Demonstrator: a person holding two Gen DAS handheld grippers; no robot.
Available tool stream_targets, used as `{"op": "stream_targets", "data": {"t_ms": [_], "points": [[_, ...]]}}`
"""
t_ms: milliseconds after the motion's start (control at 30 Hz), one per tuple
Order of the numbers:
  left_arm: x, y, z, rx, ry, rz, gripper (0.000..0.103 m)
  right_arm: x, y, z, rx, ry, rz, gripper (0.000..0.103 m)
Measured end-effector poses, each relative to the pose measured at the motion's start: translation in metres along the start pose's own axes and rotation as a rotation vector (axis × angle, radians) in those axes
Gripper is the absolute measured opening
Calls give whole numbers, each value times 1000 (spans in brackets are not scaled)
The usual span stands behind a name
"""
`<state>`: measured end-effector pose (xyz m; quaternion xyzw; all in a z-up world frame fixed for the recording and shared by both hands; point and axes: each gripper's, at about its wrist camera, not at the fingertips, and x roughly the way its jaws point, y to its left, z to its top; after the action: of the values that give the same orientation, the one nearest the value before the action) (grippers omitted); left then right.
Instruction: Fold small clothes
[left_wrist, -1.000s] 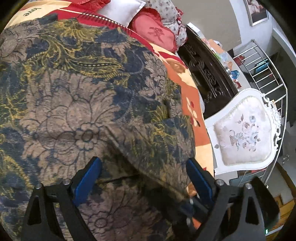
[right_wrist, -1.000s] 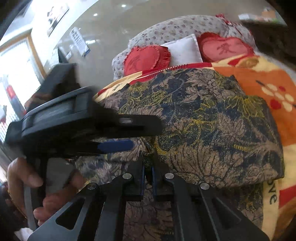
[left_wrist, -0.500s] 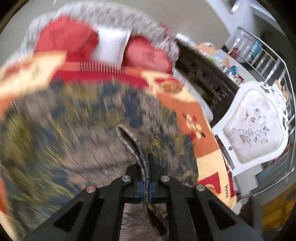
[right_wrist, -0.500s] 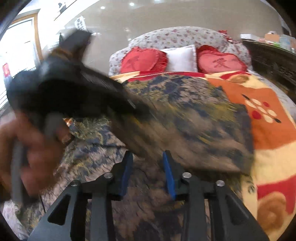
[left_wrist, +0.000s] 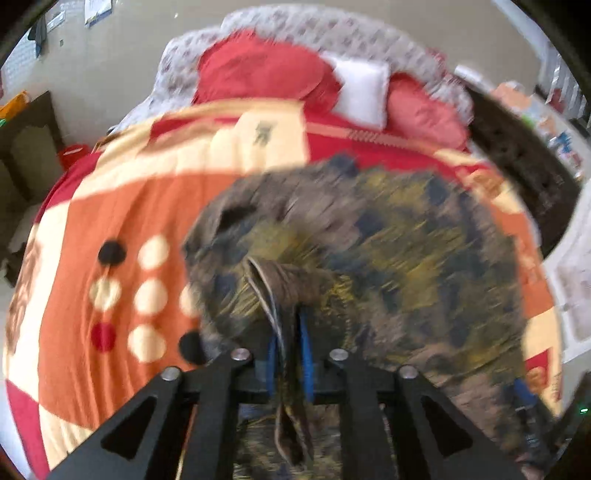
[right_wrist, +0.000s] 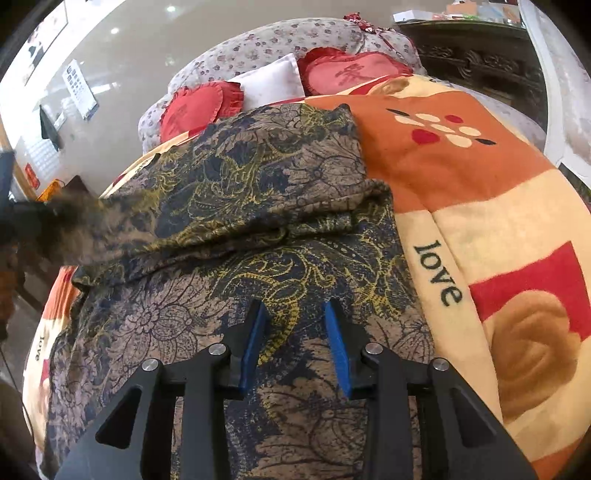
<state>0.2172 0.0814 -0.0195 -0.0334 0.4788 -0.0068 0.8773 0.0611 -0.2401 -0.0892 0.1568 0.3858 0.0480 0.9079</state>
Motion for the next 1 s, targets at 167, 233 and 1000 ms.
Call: {"op": "stream_targets", "data": {"t_ms": [167,233,1000], "points": [[-8,30,-8,-104,-48,47,39,-3,-1,2,26,1,12,41],[-19,29,-7,-112,-107,33,41,-11,-1,10,27,-20,37,41],[34,-25,-38,40,-143,162,31,57,29,129,-150,33,-90,42]]}}
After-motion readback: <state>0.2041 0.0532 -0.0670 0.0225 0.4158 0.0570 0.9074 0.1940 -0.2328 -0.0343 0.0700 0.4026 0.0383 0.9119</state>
